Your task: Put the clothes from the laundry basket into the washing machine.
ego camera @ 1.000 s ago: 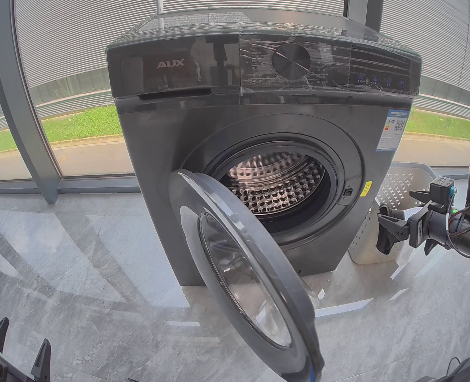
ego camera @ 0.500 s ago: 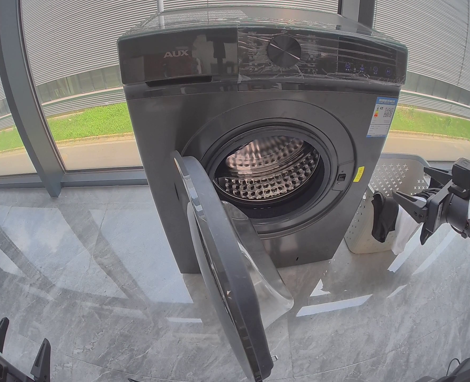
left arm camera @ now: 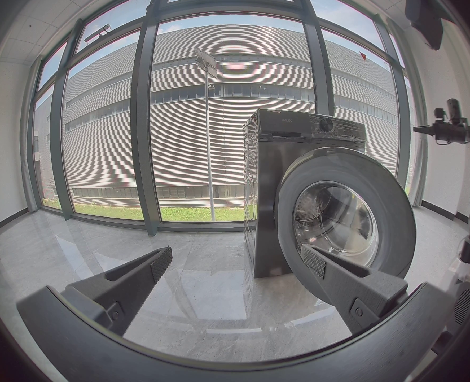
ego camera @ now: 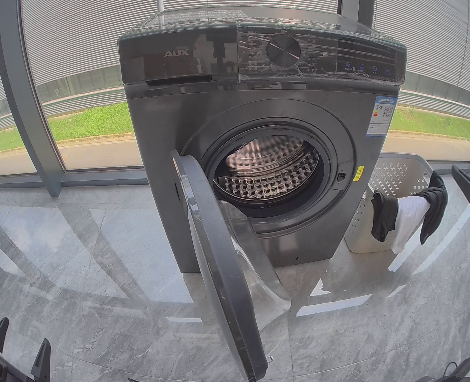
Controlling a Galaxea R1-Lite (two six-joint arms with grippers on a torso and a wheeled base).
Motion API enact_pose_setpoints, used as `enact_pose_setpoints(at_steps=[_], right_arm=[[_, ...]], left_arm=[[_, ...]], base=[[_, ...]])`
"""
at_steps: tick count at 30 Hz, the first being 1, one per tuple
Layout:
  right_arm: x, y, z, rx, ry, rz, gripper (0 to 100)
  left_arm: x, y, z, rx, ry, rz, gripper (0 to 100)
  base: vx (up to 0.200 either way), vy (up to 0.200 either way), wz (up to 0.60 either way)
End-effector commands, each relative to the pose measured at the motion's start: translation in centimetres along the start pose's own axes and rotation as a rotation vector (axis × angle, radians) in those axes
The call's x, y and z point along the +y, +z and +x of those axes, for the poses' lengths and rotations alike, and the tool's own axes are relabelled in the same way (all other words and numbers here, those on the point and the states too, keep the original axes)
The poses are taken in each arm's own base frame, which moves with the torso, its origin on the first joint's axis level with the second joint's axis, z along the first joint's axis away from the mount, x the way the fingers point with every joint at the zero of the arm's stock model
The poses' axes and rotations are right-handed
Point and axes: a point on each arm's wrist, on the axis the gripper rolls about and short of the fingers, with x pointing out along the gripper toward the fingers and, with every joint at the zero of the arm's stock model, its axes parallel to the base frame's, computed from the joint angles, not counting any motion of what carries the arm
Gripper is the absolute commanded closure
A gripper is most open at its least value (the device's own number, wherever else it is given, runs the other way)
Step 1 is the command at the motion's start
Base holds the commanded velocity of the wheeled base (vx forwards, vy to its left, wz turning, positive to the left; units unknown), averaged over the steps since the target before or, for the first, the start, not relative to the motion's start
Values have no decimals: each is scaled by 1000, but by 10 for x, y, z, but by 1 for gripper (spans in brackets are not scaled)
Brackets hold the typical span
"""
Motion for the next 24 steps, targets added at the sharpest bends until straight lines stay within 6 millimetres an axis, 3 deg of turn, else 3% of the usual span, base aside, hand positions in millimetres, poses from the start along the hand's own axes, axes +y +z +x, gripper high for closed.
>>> enact_pose_setpoints(at_steps=[1,12,24], right_arm=[[16,-12,-67,-118,-26,-20,0],[29,-48,-95,-86,-56,12,0],[33,-62,-100,-63,-51,20,0]], left_arm=[[0,-5,0,0,-4,3,0],[0,-5,0,1,-7,-2,0],[0,-5,0,0,-5,-2,0]], base=[[0,0,0],[0,0,0],[-200,0,0]])
